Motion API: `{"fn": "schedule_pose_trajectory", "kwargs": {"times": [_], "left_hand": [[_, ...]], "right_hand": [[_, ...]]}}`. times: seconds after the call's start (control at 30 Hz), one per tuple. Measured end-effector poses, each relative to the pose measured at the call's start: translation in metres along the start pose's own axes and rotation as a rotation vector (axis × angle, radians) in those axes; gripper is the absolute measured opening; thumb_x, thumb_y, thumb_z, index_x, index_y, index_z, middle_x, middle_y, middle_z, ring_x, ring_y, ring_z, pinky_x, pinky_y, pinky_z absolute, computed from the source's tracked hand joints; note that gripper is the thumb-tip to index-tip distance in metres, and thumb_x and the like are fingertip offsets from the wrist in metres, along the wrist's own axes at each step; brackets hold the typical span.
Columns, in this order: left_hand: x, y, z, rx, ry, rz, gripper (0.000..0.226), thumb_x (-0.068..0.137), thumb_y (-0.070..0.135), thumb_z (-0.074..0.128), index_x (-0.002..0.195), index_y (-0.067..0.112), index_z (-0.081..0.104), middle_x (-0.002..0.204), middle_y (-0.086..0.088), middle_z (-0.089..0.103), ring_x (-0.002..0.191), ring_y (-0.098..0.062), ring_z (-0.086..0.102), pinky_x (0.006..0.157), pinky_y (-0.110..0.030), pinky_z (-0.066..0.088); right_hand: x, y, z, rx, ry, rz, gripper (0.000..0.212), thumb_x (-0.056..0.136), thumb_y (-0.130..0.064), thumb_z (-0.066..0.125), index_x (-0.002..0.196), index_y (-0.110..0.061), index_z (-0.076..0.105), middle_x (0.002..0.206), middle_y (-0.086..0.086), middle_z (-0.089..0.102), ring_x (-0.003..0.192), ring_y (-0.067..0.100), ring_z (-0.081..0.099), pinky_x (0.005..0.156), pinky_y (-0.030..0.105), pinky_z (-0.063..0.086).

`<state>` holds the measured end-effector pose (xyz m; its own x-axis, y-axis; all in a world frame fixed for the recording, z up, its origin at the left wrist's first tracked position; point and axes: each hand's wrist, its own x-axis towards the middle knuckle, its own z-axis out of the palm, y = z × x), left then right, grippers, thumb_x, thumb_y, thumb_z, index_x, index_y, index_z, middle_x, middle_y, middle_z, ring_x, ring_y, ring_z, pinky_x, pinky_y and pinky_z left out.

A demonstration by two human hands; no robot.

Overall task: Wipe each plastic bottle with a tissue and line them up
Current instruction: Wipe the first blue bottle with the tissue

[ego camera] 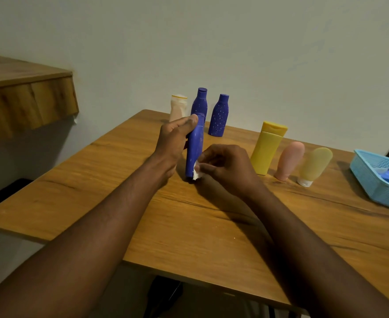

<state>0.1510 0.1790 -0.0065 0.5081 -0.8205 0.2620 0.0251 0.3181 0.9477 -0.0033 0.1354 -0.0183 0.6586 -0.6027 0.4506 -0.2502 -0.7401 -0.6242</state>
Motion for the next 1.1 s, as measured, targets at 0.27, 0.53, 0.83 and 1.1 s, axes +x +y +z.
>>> {"fn": "schedule_pose_trajectory", "kwargs": {"times": [0.27,0.53,0.83,1.1], "left_hand": [[-0.001,-0.005,0.005,0.022,-0.074,0.013,0.025,0.101,0.034,0.062,0.115,0.016,0.069,0.119,-0.011,0.068,0.111,-0.022,0.068,0.089,-0.032,0.058],[-0.002,-0.003,0.003,0.003,-0.031,0.029,0.016,0.099,0.035,0.066,0.098,0.021,0.074,0.104,-0.001,0.074,0.088,-0.006,0.073,0.076,-0.021,0.059],[0.003,-0.011,0.001,0.101,-0.128,0.047,0.029,0.102,0.039,0.059,0.1,0.013,0.072,0.097,0.001,0.072,0.092,-0.009,0.07,0.085,-0.028,0.06],[0.001,-0.013,0.003,0.02,-0.273,-0.067,0.038,0.105,0.042,0.052,0.113,0.012,0.073,0.1,-0.004,0.073,0.101,-0.02,0.068,0.102,-0.045,0.055]], "right_hand": [[0.01,-0.009,0.003,-0.057,0.413,-0.169,0.014,0.091,-0.015,0.073,0.105,-0.015,0.073,0.102,-0.004,0.067,0.094,0.006,0.064,0.079,0.018,0.055],[0.001,-0.029,-0.004,-0.412,-0.044,-0.191,0.024,0.087,-0.014,0.073,0.111,-0.016,0.075,0.115,0.002,0.059,0.098,0.014,0.057,0.085,0.029,0.053],[0.004,-0.008,-0.016,-0.165,0.06,-0.133,0.022,0.085,-0.001,0.073,0.102,-0.014,0.076,0.104,-0.004,0.064,0.093,0.007,0.064,0.079,0.016,0.054],[0.014,-0.006,-0.009,-0.082,0.426,-0.067,0.014,0.092,-0.01,0.069,0.105,-0.015,0.072,0.103,-0.004,0.066,0.091,0.002,0.06,0.075,0.004,0.047]]}}
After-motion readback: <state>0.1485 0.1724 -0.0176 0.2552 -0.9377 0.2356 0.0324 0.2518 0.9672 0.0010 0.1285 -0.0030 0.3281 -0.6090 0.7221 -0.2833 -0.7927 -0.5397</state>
